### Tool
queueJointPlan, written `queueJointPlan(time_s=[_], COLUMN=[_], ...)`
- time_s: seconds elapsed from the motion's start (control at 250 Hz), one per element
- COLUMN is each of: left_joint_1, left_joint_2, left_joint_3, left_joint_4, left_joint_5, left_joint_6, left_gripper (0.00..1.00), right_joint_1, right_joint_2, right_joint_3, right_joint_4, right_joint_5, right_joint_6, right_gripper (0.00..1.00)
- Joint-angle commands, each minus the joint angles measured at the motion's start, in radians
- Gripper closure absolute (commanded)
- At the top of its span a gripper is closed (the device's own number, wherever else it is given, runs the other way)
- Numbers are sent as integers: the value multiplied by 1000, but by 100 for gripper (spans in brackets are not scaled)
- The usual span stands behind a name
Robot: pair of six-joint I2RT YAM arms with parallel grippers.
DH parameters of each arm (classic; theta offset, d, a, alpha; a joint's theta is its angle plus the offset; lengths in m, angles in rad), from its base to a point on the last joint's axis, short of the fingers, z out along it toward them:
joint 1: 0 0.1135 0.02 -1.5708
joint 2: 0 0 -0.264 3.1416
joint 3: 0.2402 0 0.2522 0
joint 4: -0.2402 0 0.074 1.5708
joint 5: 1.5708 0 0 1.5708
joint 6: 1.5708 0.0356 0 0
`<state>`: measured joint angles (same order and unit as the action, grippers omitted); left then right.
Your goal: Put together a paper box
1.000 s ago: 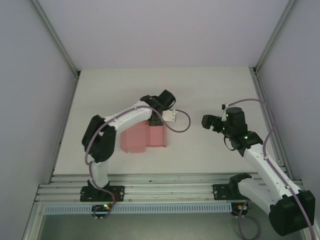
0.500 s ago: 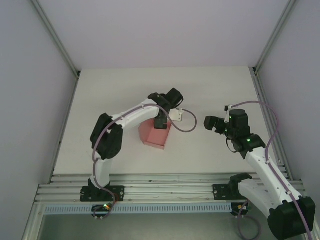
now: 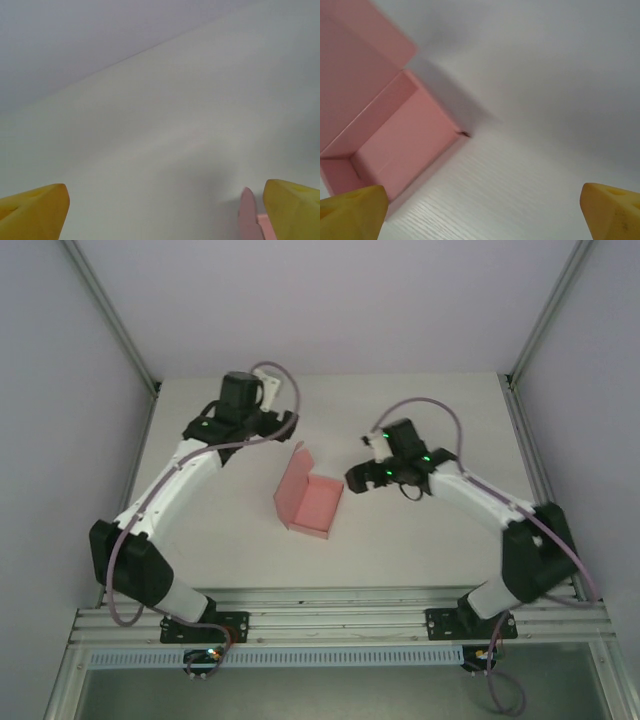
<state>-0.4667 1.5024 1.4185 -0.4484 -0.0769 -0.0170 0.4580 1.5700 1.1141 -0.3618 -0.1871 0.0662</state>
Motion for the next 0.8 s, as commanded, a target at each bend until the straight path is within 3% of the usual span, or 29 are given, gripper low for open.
queueJointPlan(time_s=[0.0, 0.196, 0.427, 0.543, 0.687, 0.799], left_joint_1=[3, 44, 91, 93, 97, 100], left_joint_2=[-35, -108, -129, -129, -135, -140], left_joint_3=[-103, -269, -328, -308, -253, -224], left_joint_4=[-45, -25, -9, -27, -67, -77], left_joint_5=[-12, -14, -4, -19, -57, -68], left_joint_6=[-330, -424, -454, -432, -389, -383], left_gripper=[0, 0, 0, 0, 0, 0], right_joint_1=[54, 114, 128, 133, 134, 135], right_joint_2=[172, 409, 495, 527, 527, 463], right_joint_3=[158, 367, 419, 437, 435, 383], right_joint_4=[-118, -199, -172, -172, -172, -132], right_joint_5=[-17, 11, 2, 27, 100, 154], right_joint_6=[-174, -254, -233, -217, -191, -131], right_gripper=[7, 13, 36, 40, 81, 91])
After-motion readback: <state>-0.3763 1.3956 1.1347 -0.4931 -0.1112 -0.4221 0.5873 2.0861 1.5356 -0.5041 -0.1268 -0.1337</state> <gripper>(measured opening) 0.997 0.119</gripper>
